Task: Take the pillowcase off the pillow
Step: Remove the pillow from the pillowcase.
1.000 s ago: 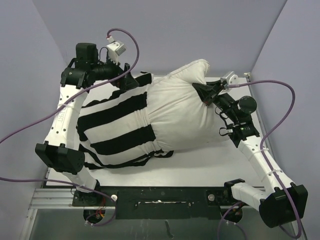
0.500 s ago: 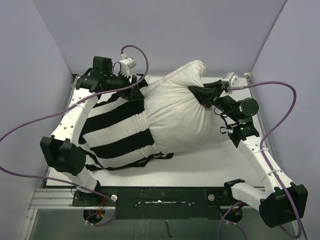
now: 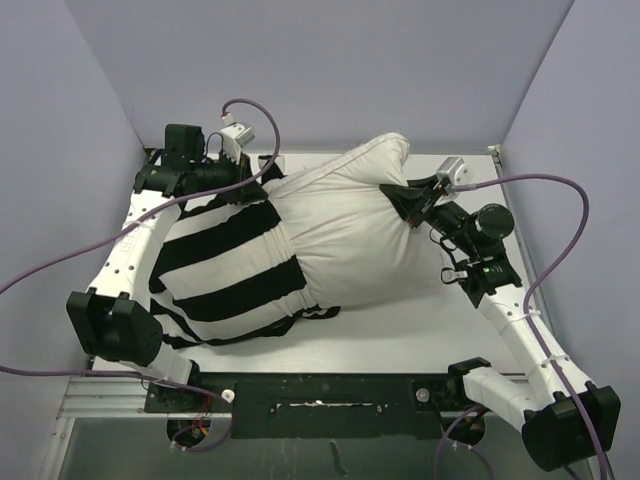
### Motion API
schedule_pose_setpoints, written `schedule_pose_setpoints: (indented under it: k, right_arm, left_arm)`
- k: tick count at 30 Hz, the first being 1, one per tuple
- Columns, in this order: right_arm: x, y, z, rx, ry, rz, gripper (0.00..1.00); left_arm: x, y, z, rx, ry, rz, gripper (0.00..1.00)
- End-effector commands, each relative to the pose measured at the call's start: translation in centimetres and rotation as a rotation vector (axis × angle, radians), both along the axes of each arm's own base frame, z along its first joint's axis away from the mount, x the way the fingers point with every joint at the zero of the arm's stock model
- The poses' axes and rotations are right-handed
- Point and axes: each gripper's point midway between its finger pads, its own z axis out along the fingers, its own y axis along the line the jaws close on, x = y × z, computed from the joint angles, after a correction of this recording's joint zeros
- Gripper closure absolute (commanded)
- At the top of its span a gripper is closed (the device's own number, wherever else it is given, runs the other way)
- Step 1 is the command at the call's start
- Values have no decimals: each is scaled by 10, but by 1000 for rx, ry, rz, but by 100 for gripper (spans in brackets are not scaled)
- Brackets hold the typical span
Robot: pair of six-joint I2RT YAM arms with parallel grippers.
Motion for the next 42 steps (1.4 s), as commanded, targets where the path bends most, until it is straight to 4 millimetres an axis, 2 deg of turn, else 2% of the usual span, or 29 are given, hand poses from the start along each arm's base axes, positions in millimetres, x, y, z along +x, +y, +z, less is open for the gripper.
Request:
schedule_pose_setpoints:
  k: [1,5,9,14,17,22,24,25,27,28,29,31,35,39,42]
  right_arm:
    - [-25,-49,91,110,-342,-220,100]
    - [-20,-64,85,112,-319,-282,100]
    - [-17,-72,79,115,-297,-308,100]
    - [-9,-74,58,103,-228,-329,100]
    - [-8,-87,50,114,-220,-391,100]
    - [4,-114,38,128,-148,-506,100]
    - [13,-128,29,141,-101,-557,100]
    - [14,-127,27,145,-97,-539,100]
    - [19,-118,23,151,-81,-469,100]
    - [23,-112,20,150,-63,-429,100]
    - [28,-106,15,140,-39,-394,100]
    - [43,-102,2,110,34,-379,100]
    - [74,-125,-40,43,256,-529,100]
    - [90,-135,-86,-36,482,-590,100]
    - [90,-144,-113,-51,540,-641,100]
  left_arm:
    - [27,105,-35,275,-60,267,100]
    - [28,125,-47,299,-59,305,100]
    - [32,137,-54,327,-58,326,92]
    - [36,130,-45,302,-75,324,92]
    - [38,133,-38,326,-97,334,93]
    - [39,156,-50,411,-99,352,96]
    - [38,157,-51,392,-78,340,87]
    - [35,153,-50,371,-64,313,71]
    - [31,138,-38,306,-77,259,25]
    - [31,133,-28,277,-107,241,10]
    - [28,125,-18,248,-141,208,5]
    - [18,108,-3,211,-186,102,2]
    - [-6,86,8,231,-246,-81,2]
    - [-35,62,-20,381,-321,-234,2]
    - [-51,52,-37,434,-336,-294,2]
